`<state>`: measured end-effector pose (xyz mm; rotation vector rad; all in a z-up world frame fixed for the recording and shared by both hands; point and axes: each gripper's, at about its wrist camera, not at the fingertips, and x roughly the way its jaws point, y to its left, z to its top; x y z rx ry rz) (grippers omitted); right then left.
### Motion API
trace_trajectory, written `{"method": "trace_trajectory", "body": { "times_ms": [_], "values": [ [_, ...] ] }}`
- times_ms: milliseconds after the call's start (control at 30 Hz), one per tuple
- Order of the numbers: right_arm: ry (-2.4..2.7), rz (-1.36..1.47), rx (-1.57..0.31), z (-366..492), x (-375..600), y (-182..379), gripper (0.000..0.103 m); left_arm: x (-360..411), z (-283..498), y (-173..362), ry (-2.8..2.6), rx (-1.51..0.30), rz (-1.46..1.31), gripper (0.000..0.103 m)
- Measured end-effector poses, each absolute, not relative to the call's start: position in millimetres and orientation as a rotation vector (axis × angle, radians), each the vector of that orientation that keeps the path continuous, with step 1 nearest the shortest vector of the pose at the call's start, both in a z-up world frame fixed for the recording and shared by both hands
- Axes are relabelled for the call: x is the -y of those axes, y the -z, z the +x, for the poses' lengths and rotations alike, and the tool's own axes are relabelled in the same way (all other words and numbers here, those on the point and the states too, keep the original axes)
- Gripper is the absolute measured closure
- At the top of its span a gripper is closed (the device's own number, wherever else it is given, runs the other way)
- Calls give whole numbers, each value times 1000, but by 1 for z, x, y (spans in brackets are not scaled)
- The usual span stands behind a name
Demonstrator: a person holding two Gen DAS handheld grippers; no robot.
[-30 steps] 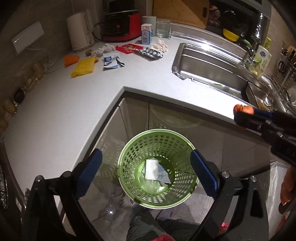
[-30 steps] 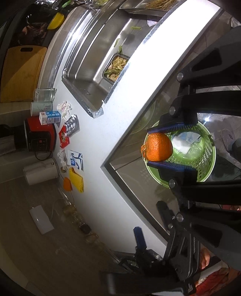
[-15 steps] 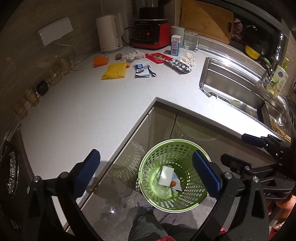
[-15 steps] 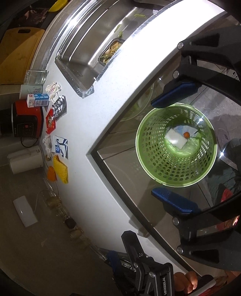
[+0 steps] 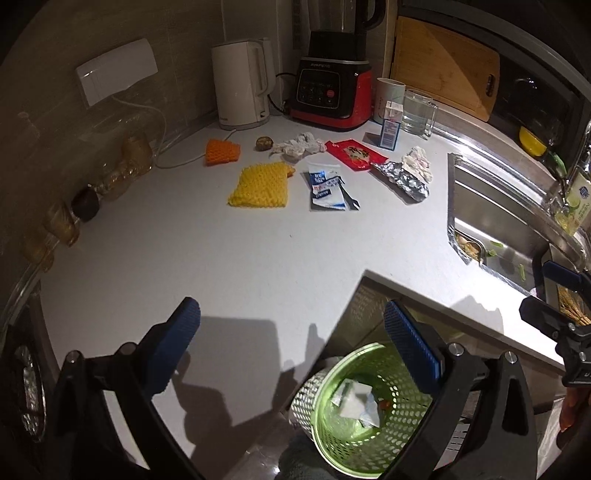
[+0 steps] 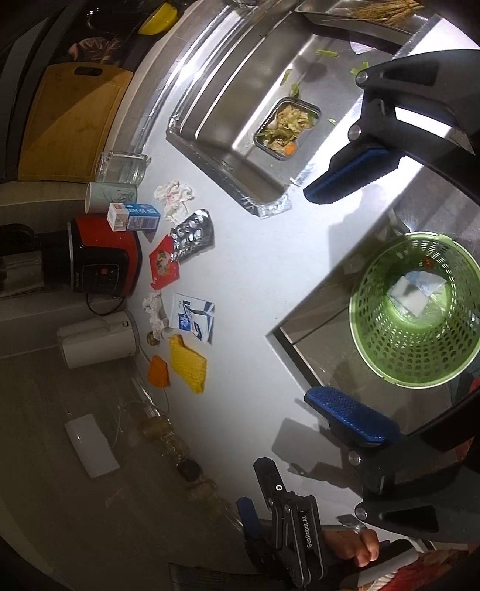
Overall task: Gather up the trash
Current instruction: 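Grasp the yellow foam net with the left tool while the right tool grasps the wipe packet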
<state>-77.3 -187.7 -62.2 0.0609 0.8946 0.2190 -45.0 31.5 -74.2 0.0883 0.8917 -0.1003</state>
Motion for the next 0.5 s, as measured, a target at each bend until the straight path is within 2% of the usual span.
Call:
{"method": "trace_trajectory", "body": {
  "times_ms": [200, 500],
  "values": [
    [-192, 3, -898, -12, 172, 70, 2, -46, 52, 96, 126, -919, 108, 8],
    [-153, 93, -949, 86, 150, 108, 2, -63, 174, 153, 113, -980, 64, 8]
  ]
}}
